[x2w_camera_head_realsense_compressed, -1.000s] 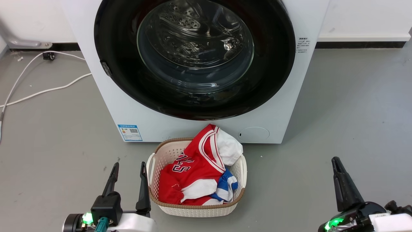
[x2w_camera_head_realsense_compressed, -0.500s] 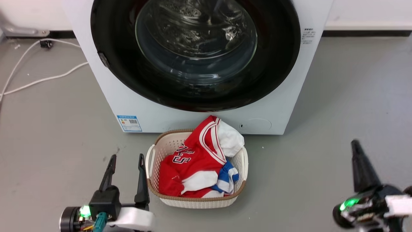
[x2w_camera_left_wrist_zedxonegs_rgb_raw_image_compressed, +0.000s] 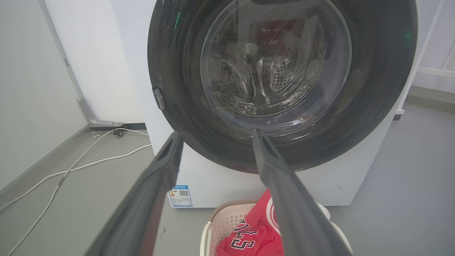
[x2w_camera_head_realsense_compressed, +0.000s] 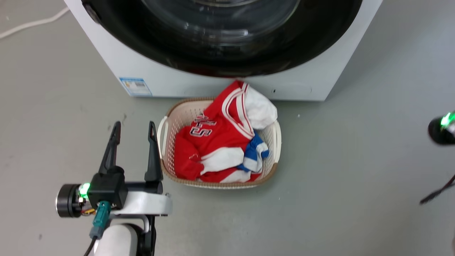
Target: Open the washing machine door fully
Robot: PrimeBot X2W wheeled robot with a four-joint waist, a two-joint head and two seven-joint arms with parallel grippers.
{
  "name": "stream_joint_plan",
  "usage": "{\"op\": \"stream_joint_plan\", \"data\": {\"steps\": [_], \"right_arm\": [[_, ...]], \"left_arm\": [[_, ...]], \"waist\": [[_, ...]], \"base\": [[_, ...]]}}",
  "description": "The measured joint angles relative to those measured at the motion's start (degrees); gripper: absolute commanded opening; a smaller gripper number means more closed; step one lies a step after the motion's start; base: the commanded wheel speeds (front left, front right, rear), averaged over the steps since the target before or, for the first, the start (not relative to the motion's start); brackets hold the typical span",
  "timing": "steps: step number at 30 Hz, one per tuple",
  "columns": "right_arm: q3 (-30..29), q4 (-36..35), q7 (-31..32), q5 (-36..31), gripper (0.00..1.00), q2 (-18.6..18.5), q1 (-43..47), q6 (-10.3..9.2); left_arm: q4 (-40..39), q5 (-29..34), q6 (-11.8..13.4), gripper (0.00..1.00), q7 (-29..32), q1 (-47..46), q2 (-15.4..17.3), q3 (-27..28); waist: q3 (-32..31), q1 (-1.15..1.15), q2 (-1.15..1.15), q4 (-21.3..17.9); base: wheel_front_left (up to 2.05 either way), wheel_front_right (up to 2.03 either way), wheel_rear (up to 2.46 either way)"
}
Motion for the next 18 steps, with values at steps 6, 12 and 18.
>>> {"op": "stream_joint_plan", "data": {"steps": [6, 12, 18], "right_arm": [[1.13, 8.08, 1.42, -2.69, 0.00, -5.77, -13.25, 0.01], [4.08, 15.80, 4.00, -4.06, 0.00, -9.55, -25.22, 0.01], [9.48, 22.49, 8.17, -6.90, 0.00, -11.96, -34.70, 0.00]], "left_arm": [[-0.82, 0.32, -0.81, 1.00, 0.00, -4.98, 0.01, -0.08], [-1.24, -0.51, -0.66, 1.00, 0.00, -8.57, 0.01, -0.83], [-1.27, -1.29, -0.25, 1.00, 0.00, -10.43, 0.01, -2.01]], "waist": [[6.60, 0.01, 0.00, 0.63], [12.46, 0.01, 0.00, 1.67], [16.65, 0.01, 0.00, 2.98]], "base": [[0.00, 0.00, 0.00], [0.00, 0.00, 0.00], [0.00, 0.00, 0.00]]}}
